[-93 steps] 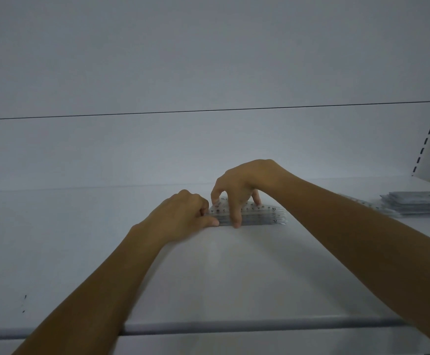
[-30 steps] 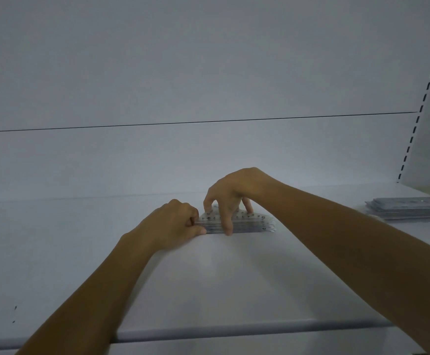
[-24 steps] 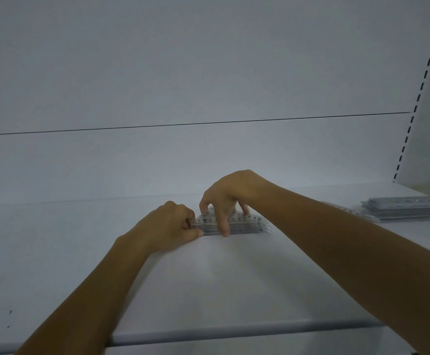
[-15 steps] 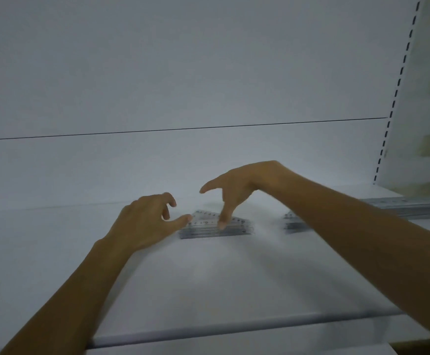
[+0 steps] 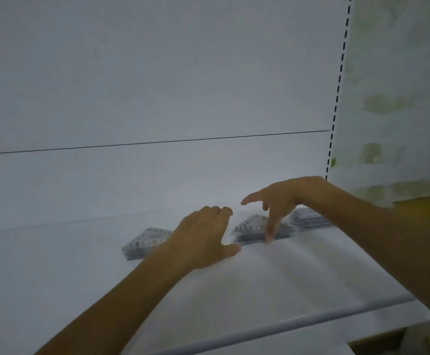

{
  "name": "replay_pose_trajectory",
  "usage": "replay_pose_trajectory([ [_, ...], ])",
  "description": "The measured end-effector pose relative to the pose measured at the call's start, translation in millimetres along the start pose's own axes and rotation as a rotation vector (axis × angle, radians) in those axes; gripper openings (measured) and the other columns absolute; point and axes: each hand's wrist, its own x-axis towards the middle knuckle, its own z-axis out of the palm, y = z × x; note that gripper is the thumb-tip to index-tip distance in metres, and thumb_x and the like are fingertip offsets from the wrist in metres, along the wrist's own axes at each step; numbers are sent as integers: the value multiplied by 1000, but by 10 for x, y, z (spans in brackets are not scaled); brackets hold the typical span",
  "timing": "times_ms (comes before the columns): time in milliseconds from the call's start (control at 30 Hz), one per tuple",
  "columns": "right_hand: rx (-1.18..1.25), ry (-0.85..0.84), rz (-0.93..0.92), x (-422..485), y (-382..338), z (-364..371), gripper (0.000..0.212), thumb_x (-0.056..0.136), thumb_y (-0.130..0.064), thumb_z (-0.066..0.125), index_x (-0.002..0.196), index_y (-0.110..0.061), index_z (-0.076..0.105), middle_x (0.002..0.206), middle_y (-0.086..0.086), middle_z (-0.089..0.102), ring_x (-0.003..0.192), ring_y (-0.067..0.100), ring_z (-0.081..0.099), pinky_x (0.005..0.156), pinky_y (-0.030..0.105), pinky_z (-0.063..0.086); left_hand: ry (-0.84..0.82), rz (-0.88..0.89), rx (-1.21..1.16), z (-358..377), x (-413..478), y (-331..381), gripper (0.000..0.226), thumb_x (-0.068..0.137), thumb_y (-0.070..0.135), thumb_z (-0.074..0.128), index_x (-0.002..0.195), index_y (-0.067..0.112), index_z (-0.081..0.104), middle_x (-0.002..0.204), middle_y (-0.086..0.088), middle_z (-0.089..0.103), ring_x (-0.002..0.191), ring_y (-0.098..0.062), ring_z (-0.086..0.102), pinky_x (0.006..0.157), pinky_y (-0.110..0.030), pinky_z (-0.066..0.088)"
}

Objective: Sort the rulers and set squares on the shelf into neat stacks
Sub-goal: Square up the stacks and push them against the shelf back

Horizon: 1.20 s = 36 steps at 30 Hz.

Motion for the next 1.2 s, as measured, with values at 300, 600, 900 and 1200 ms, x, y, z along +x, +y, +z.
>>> replay_pose_trajectory([
  [300, -11, -7, 0, 147, -23, 167, 102, 66, -25, 81, 144, -36, 17, 141, 2, 41, 115, 25, 52, 75, 27, 41, -123, -127, -139, 359, 401, 204, 59, 86, 38, 55, 132, 11, 30, 118, -9, 53, 107, -25, 51, 78, -28, 37],
  [600, 67, 5, -1, 189, 94, 204, 103, 66, -29, 81, 144, -36, 14, 139, 1, 44, 112, 24, 57, 84, 29, 42, -97, -130, -138, 451, 410, 138, 47, 90, 40, 52, 126, 13, 40, 122, -7, 53, 109, -21, 49, 79, -26, 34],
  [900, -12, -12, -57, 287, 107, 162, 95, 61, -25, 85, 138, -37, 31, 129, 2, 47, 105, 29, 61, 92, 41, 50, -59, -136, -114, 441, 443, 182, 52, 89, 36, 55, 133, 14, 37, 121, -10, 55, 107, -25, 54, 78, -26, 37],
  [1200, -92, -92, -148, 303, -7, 108, 94, 69, -10, 76, 144, -32, 23, 123, 4, 45, 69, 17, 50, 63, 28, 53, -19, -211, -213, 456, 413, 198, 51, 85, 31, 53, 131, 18, 34, 108, -6, 59, 94, -20, 56, 73, -25, 44],
])
